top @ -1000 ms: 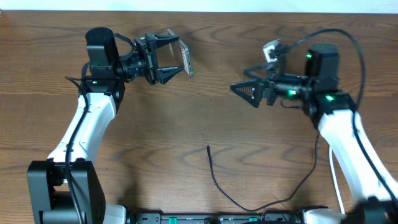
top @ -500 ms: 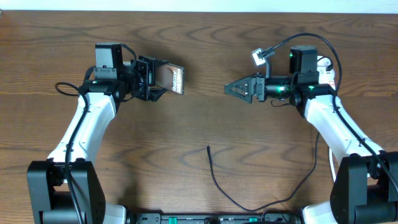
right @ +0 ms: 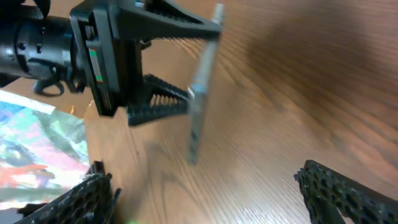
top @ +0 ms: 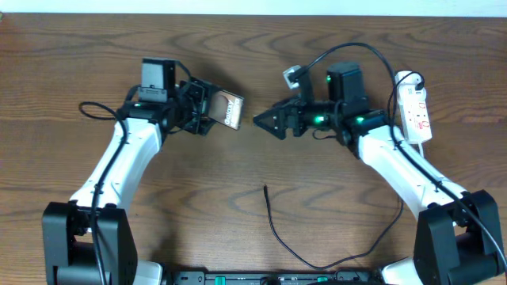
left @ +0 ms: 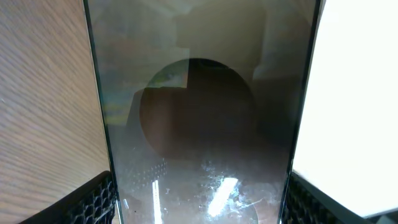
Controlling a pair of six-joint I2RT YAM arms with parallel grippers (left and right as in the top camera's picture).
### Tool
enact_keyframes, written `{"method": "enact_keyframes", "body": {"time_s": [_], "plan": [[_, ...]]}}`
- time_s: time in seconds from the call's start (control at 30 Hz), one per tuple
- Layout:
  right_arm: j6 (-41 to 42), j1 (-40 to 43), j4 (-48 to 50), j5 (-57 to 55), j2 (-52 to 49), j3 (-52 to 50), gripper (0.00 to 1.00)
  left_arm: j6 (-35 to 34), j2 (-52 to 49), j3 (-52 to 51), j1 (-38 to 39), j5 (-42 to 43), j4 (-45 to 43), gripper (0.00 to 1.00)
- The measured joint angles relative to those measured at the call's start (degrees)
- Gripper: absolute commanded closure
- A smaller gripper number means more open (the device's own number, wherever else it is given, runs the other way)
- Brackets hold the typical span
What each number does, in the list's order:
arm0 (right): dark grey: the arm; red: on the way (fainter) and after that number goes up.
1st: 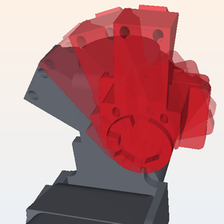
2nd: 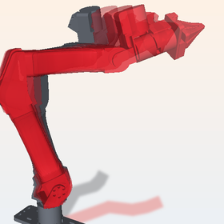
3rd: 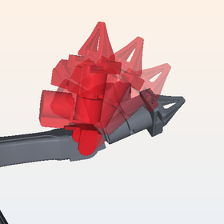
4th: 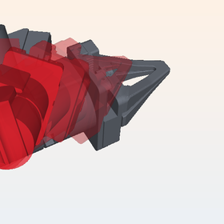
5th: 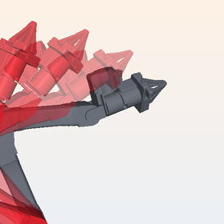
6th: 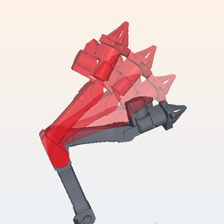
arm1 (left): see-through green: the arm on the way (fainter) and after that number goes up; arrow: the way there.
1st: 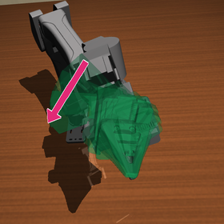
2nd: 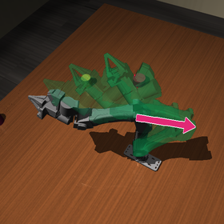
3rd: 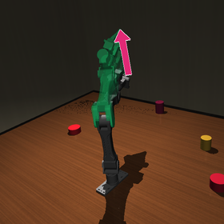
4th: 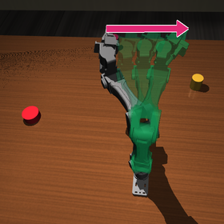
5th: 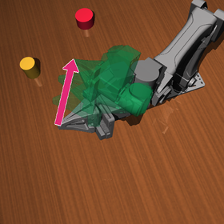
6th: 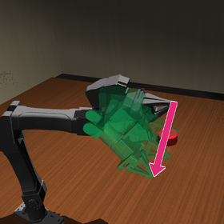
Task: Plug charger to phone and switch on socket
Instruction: 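Raise the right arm and move the right gripper toward the phone, then close the right gripper on the phone's edge beside the left gripper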
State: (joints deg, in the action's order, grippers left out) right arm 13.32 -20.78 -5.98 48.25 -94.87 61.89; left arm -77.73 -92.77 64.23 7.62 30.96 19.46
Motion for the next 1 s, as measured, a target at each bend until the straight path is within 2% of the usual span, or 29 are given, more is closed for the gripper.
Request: {"method": "enact_keyframes", "body": {"time_s": [0.07,0.4,0.73,0.87,0.97,1.0], "plan": [[0.72,-1.46,0.42,-1.99,0.00,0.00,0.01,-0.04,0.00,0.00,1.62,-0.11,-0.07,0.93],[7.21,-2.78,2.43,-8.33,0.00,0.00,0.01,-3.78,0.00,0.00,4.83,-0.96,-2.08,0.93],[9.64,-2.99,3.06,-9.81,0.00,0.00,0.02,-9.70,0.00,0.00,8.41,-0.81,-5.81,0.93],[9.79,-3.32,3.06,-10.19,0.00,0.00,0.05,-11.37,0.00,0.00,9.11,-0.61,-6.03,0.93],[10.08,-3.32,3.06,-10.49,0.00,0.00,0.18,-13.03,0.00,0.00,9.16,0.17,-6.10,0.92],[10.21,-3.34,3.08,-10.64,0.00,0.00,0.19,-13.84,0.00,0.00,9.16,0.61,-6.10,0.93]]}}
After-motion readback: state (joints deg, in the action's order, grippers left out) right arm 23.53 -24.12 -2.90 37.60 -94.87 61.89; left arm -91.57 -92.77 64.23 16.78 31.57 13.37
